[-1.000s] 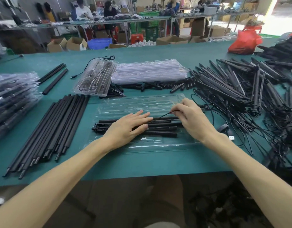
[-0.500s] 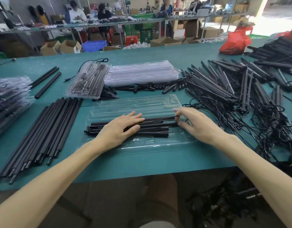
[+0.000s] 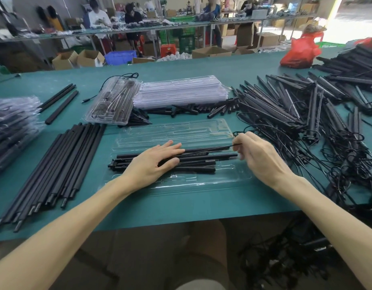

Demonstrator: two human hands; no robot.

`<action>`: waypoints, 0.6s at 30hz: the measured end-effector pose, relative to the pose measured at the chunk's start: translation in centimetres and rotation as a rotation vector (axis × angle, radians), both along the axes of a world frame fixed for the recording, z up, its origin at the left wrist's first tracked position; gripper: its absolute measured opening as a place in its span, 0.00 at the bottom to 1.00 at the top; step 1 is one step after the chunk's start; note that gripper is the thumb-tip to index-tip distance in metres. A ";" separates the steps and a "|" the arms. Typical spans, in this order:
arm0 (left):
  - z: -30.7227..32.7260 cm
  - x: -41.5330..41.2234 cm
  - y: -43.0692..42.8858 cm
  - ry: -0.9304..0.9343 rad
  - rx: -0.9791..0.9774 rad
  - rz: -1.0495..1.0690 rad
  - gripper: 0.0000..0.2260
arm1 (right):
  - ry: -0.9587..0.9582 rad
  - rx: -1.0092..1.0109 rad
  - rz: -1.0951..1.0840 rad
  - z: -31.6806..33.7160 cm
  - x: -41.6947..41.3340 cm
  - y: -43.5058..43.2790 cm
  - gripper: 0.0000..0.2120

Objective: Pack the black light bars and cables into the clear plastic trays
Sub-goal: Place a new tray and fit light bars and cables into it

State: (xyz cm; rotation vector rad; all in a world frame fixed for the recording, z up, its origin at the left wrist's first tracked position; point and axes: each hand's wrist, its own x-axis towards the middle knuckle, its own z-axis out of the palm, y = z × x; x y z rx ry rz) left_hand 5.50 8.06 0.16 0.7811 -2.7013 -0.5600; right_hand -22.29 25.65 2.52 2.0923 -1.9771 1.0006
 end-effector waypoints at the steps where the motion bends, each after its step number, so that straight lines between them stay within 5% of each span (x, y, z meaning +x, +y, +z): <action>1: 0.1 0.0 0.1 0.003 0.009 0.002 0.23 | 0.010 0.005 -0.009 0.0 -0.2 0.2 0.12; 18: 1.1 -0.4 0.5 -0.002 0.130 0.059 0.17 | 0.046 0.120 0.061 -0.7 -0.3 3.3 0.18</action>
